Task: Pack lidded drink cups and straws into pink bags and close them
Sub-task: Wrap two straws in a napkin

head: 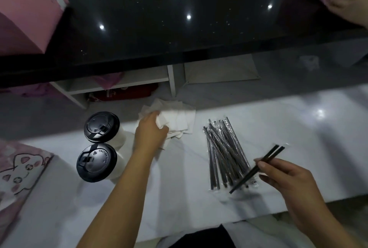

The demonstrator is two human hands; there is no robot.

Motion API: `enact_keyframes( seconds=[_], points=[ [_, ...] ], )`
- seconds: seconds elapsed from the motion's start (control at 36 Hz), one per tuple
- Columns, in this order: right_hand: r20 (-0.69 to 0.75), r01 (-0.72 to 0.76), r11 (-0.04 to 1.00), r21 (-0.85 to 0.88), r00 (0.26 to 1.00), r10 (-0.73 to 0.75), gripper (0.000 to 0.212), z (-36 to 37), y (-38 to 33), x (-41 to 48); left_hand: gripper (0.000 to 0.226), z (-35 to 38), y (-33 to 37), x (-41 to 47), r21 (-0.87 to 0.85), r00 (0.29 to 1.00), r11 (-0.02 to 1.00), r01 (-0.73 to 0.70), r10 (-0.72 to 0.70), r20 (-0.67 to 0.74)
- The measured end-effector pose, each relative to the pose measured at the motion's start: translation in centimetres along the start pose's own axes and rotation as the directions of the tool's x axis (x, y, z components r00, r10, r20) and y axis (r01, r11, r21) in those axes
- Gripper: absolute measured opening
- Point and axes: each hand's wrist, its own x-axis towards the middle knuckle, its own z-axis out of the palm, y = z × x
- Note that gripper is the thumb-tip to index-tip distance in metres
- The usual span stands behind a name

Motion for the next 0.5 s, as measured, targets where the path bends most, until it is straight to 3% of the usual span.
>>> enact_keyframes(
  seconds=[0.08,0.19,0.33,0.5],
  points=[
    [-0.001,0.005,1.0,0.002,1.0,-0.005,0.032,0.3,-0.2,0.0,0.061,0.1,-0.3,-0.4,0.011,0.999,0.999,-0.045,0.045,0.001],
    [0.013,0.015,1.0,0.007,1.0,-0.015,0.027,0.7,-0.6,0.3,0.049,0.1,-0.7,-0.4,0.01,0.995,0.998,-0.059,0.059,-0.074],
    [0.02,0.035,0.999,-0.007,0.999,-0.035,0.023,0.7,-1.2,0.6,0.031,-0.2,-0.2,-0.7,-0.075,0.982,0.997,-0.02,0.006,-0.187],
    [0.039,0.054,0.998,-0.037,0.998,-0.052,0.021,0.7,-2.3,0.7,0.024,-2.3,3.0,-2.7,-0.208,0.954,0.977,-0.054,-0.011,-0.3]
  ],
)
